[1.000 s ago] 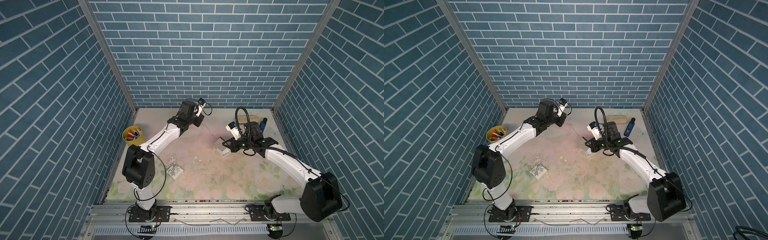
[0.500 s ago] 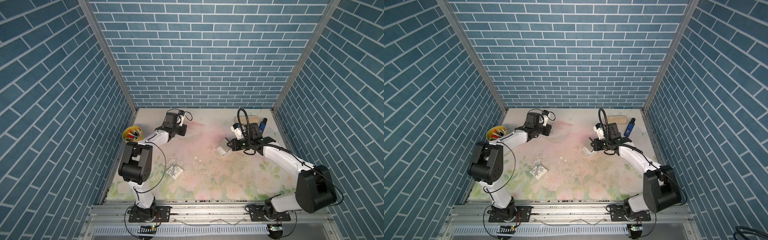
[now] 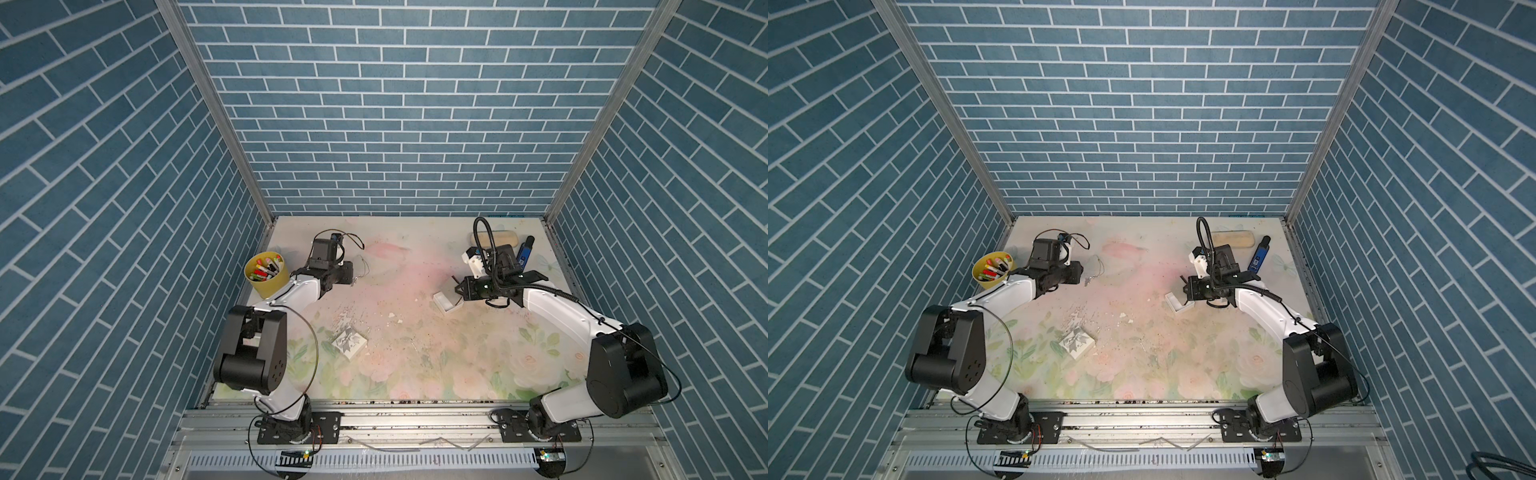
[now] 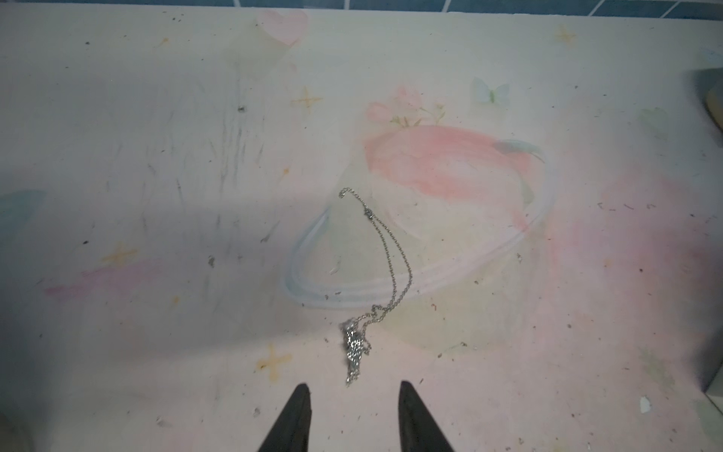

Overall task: Take the necklace out of the lift-off lid jewelry box
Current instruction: Place the necklace at the center of the board, then place the inner lining in the jewelry box.

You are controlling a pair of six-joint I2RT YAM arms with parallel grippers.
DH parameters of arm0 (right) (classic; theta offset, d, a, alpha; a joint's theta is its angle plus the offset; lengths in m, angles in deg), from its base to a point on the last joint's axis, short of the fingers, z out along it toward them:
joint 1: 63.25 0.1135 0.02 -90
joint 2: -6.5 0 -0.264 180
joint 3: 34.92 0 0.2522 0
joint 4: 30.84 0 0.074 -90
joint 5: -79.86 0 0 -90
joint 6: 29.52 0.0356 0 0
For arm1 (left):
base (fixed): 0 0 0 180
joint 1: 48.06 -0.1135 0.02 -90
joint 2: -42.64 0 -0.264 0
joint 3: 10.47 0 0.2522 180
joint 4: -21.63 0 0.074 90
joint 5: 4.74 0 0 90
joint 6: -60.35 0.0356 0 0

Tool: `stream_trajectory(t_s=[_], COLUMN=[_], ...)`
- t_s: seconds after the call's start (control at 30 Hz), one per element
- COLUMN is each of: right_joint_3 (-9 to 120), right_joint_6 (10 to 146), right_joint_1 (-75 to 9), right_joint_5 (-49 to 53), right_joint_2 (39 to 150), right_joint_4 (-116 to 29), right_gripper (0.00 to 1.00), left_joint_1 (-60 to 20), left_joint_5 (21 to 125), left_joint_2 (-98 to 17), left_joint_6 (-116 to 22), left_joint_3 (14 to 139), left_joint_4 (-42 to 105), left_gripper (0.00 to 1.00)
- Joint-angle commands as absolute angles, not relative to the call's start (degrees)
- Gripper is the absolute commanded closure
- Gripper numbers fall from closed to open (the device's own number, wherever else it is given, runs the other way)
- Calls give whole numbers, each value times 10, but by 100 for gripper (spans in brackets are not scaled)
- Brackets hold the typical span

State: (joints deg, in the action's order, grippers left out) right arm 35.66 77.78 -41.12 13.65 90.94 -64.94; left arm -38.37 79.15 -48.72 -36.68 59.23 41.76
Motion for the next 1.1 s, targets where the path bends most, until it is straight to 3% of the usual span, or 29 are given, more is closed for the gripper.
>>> stream_trajectory(t_s=[0.0, 0.3, 0.53, 0.8, 0.87, 1.07], right_joint_3=[375, 391, 390, 410, 412, 407], right_joint_6=[807, 795, 824, 803, 792, 787], right_joint_1=[-421, -447, -473, -480, -480, -479], right_joint_5=[142, 220, 330, 414, 423, 455], right_joint_2=[918, 920, 915, 900, 893, 880], right_joint_4=[-670, -683, -648, -646, -648, -635], right_gripper=[100, 100, 100, 100, 100, 100], left_joint_1=[-394, -384, -298, -241, -218, -174], left_joint_5=[822, 702, 564, 415, 411, 375], left_joint_2=[-467, -405, -393, -470, -486, -535], left_joint_6=[-390, -410, -437, -498, -490, -490], left_joint_3=[575, 557, 529, 538, 549, 589], left_joint_4=[460, 407, 238, 34, 25, 11], left_gripper=[52, 43, 30, 24, 19, 17])
